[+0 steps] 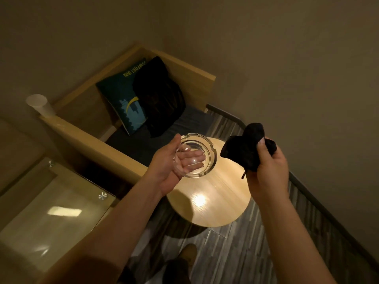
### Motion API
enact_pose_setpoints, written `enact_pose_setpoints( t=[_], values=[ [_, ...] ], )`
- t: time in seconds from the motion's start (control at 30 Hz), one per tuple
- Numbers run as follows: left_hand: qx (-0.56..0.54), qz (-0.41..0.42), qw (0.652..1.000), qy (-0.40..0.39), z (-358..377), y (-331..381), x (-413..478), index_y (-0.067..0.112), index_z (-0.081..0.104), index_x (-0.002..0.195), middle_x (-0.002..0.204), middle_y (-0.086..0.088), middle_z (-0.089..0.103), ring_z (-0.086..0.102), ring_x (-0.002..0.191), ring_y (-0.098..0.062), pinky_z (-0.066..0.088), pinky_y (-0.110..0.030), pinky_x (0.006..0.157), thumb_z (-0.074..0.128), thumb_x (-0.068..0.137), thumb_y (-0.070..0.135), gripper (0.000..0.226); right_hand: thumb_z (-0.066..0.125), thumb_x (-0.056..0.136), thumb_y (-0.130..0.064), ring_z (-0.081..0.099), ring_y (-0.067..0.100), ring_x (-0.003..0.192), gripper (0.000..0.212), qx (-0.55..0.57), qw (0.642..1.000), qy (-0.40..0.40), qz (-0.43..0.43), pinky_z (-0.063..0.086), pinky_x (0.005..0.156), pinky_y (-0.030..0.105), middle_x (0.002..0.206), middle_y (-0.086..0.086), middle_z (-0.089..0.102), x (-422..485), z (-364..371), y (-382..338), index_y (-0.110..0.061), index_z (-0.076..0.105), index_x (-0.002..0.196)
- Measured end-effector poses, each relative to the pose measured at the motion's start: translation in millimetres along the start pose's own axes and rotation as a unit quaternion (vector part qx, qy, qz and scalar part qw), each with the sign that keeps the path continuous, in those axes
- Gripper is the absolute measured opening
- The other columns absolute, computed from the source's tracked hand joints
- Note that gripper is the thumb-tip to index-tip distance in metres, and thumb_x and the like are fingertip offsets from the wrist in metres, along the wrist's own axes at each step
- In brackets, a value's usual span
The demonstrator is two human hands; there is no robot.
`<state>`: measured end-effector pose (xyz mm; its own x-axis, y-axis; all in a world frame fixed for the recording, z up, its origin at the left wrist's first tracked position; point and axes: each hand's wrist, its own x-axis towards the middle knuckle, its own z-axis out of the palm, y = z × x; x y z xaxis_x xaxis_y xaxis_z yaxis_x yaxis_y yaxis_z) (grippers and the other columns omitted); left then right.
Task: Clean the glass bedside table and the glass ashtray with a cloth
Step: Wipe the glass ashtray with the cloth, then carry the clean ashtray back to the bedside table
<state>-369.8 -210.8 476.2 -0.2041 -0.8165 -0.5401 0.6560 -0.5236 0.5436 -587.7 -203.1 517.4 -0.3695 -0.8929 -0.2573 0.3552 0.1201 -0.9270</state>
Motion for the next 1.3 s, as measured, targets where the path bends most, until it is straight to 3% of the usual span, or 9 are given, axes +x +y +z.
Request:
enact_pose_setpoints(
  t=[0.2, 0.37, 0.6, 0.7, 0.8, 0.97, 1.1, 1.2, 1.3],
  values=[
    [-0.04, 0.036, 0.998, 0.032, -43, -28, 23, 0.0, 0.06, 0.107, 0.127, -0.036, 0.067, 0.072, 0.113, -0.044, 0.063, -0.049, 0.089, 0.053, 0.1, 0.047, 0.049, 0.062, 0.102, -0.02, 0.074, 0.031, 0.104, 0.011, -0.13, 0.989, -0.02, 0.067, 0.063, 0.087, 0.042, 0.108, 0.013, 0.077, 47, -44, 100, -0.02, 0.073, 0.104],
    [-0.048, 0.035, 0.997, 0.055, -105, -67, 44, 0.001, 0.06, 0.113, 0.129, -0.031, 0.069, 0.069, 0.121, -0.042, 0.062, -0.049, 0.09, 0.045, 0.104, 0.052, 0.053, 0.064, 0.101, -0.024, 0.069, 0.035, 0.094, 0.01, -0.343, 0.934, -0.018, 0.093, 0.06, 0.085, 0.053, 0.097, 0.011, 0.072, 70, -78, 240, -0.016, 0.069, 0.099],
    [-0.074, 0.032, 0.996, 0.034, -176, -106, 39, -0.014, 0.041, 0.143, 0.156, -0.033, 0.039, 0.048, 0.143, -0.044, 0.055, -0.048, 0.103, 0.074, 0.087, 0.052, 0.092, 0.06, 0.103, -0.028, 0.066, 0.033, 0.102, 0.021, -0.487, 0.867, -0.047, 0.096, 0.043, 0.078, 0.032, 0.099, 0.003, 0.066, 95, -79, 386, -0.013, 0.066, 0.117],
    [-0.083, 0.029, 0.996, 0.033, -195, -117, 30, -0.009, 0.038, 0.152, 0.154, -0.031, 0.048, 0.049, 0.143, -0.043, 0.053, -0.049, 0.106, 0.063, 0.096, 0.052, 0.086, 0.061, 0.101, -0.025, 0.062, 0.034, 0.113, 0.026, -0.582, 0.809, -0.076, 0.016, 0.046, 0.082, 0.038, 0.12, 0.008, 0.068, 100, -72, 423, -0.014, 0.064, 0.124],
    [-0.102, 0.025, 0.994, 0.027, -207, -122, 23, -0.003, 0.061, 0.138, 0.146, -0.03, 0.057, 0.051, 0.142, -0.043, 0.049, -0.051, 0.111, 0.053, 0.102, 0.05, 0.065, 0.055, 0.1, -0.031, 0.042, 0.029, 0.137, 0.042, -0.667, 0.74, -0.09, -0.018, 0.038, 0.106, 0.051, 0.152, 0.004, 0.043, 95, -69, 442, -0.018, 0.047, 0.139],
    [-0.129, 0.032, 0.991, 0.01, -200, -114, 17, -0.003, 0.06, 0.14, 0.152, -0.031, 0.05, 0.049, 0.144, -0.041, 0.043, -0.051, 0.117, 0.049, 0.102, 0.05, 0.067, 0.047, 0.102, -0.05, 0.012, 0.026, 0.158, 0.069, -0.701, 0.701, -0.127, 0.038, 0.018, 0.123, 0.057, 0.172, 0.0, 0.015, 98, -69, 414, -0.019, 0.024, 0.159],
    [-0.16, 0.044, 0.985, 0.041, -178, -99, 5, -0.007, 0.048, 0.14, 0.143, -0.032, 0.059, 0.059, 0.135, -0.041, 0.057, -0.048, 0.103, 0.044, 0.1, 0.051, 0.07, 0.049, 0.102, -0.053, 0.036, 0.029, 0.149, 0.068, -0.615, 0.769, -0.156, 0.084, 0.033, 0.116, 0.05, 0.162, 0.006, 0.038, 80, -38, 334, -0.015, 0.036, 0.156],
    [-0.145, 0.055, 0.986, 0.054, -159, -79, -13, -0.006, 0.046, 0.145, 0.145, -0.032, 0.057, 0.056, 0.138, -0.042, 0.05, -0.051, 0.111, 0.038, 0.107, 0.049, 0.068, 0.051, 0.104, -0.045, 0.069, 0.021, 0.096, 0.032, -0.417, 0.878, -0.192, 0.139, 0.057, 0.078, 0.033, 0.1, -0.009, 0.075, 35, -1, 246, -0.023, 0.069, 0.119],
    [-0.167, 0.066, 0.981, 0.07, -141, -56, -36, -0.004, 0.046, 0.148, 0.141, -0.03, 0.062, 0.061, 0.132, -0.041, 0.049, -0.051, 0.109, 0.046, 0.105, 0.049, 0.069, 0.05, 0.105, -0.045, 0.072, 0.017, 0.075, 0.034, -0.313, 0.89, -0.279, 0.181, 0.057, 0.059, 0.025, 0.088, 0.001, 0.077, -18, 38, 167, -0.024, 0.077, 0.107]
  ],
)
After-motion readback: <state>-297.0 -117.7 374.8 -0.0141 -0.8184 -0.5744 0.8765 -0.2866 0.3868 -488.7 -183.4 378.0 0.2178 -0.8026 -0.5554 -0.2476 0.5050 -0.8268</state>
